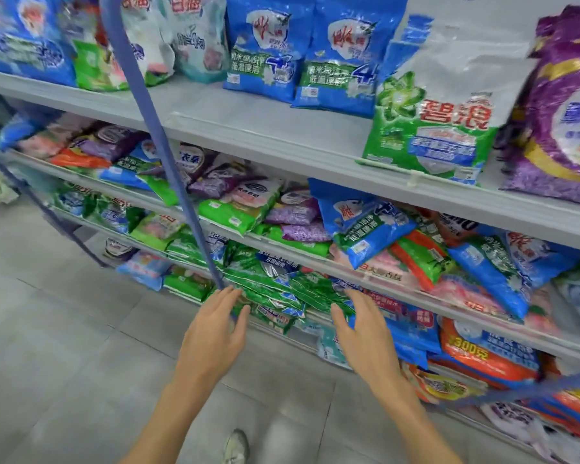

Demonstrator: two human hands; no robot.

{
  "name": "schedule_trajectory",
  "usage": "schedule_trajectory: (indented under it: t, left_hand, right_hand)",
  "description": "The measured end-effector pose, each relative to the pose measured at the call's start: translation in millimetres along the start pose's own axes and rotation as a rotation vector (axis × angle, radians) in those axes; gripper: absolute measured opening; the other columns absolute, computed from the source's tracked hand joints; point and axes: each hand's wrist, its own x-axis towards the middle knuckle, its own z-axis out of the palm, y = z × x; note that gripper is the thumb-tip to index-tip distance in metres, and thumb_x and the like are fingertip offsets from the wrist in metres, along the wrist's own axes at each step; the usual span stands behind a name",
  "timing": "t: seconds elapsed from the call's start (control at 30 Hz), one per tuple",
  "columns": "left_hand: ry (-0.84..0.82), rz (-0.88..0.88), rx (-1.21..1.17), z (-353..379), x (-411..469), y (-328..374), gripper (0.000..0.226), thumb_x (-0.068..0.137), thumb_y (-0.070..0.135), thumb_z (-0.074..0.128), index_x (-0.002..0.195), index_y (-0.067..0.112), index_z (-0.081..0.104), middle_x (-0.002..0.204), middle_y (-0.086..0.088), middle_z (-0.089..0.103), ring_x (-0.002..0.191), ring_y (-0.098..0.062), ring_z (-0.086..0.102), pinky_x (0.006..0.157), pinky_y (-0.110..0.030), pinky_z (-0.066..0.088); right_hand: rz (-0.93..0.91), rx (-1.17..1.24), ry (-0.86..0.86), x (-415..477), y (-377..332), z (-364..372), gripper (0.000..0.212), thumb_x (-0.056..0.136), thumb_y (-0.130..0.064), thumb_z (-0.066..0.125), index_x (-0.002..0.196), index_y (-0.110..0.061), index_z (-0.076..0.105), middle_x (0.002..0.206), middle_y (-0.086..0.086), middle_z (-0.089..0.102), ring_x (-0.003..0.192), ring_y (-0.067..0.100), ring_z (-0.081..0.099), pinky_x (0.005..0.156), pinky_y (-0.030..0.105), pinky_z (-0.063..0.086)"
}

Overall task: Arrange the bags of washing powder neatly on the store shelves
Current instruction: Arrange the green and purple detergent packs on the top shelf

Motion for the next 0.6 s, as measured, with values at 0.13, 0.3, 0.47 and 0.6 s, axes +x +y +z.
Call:
schedule_trajectory:
  t: [0.13, 0.3, 0.47, 0.6]
  left_hand:
    - [-0.017, 0.062, -0.035, -10, 57, -30, 0.048, 0.101, 0.038, 0.055, 0.142, 0.013, 0.057, 0.146, -0.003, 0.057, 0.138, -0.021, 0.05, 0.115, -0.042, 0.041]
    - [-0.044, 0.181, -0.061, -5, 136, -30, 0.05, 0.103, 0.039, 0.052, 0.145, 0.013, 0.054, 0.148, -0.002, 0.055, 0.138, -0.018, 0.049, 0.114, -0.036, 0.041]
    - [-0.136, 0.252, -0.061, 30, 204, -18, 0.054, 0.104, 0.041, 0.048, 0.147, 0.008, 0.049, 0.146, -0.011, 0.056, 0.134, -0.027, 0.052, 0.111, -0.041, 0.043]
    - [-0.184, 0.285, -0.045, 69, 236, -10, 0.056, 0.106, 0.041, 0.042, 0.152, 0.009, 0.04, 0.157, -0.013, 0.043, 0.145, -0.029, 0.037, 0.119, -0.042, 0.033]
  right_hand:
    - [0.028, 0.047, 0.037, 47, -46, 26, 0.055, 0.104, -0.041, 0.052, 0.152, -0.015, 0.043, 0.157, 0.001, 0.044, 0.145, 0.019, 0.039, 0.117, 0.038, 0.033]
    - [0.108, 0.162, 0.14, 121, -85, 43, 0.055, 0.102, -0.043, 0.055, 0.149, -0.015, 0.047, 0.152, 0.005, 0.051, 0.138, 0.022, 0.048, 0.115, 0.041, 0.039]
    - [0.306, 0.337, 0.134, 203, -95, 61, 0.043, 0.098, -0.048, 0.058, 0.124, -0.015, 0.064, 0.12, 0.008, 0.07, 0.114, 0.03, 0.063, 0.094, 0.037, 0.046]
    - [0.436, 0.368, 0.186, 247, -87, 73, 0.068, 0.089, -0.067, 0.057, 0.122, -0.008, 0.061, 0.123, 0.017, 0.067, 0.114, 0.035, 0.063, 0.098, 0.043, 0.048]
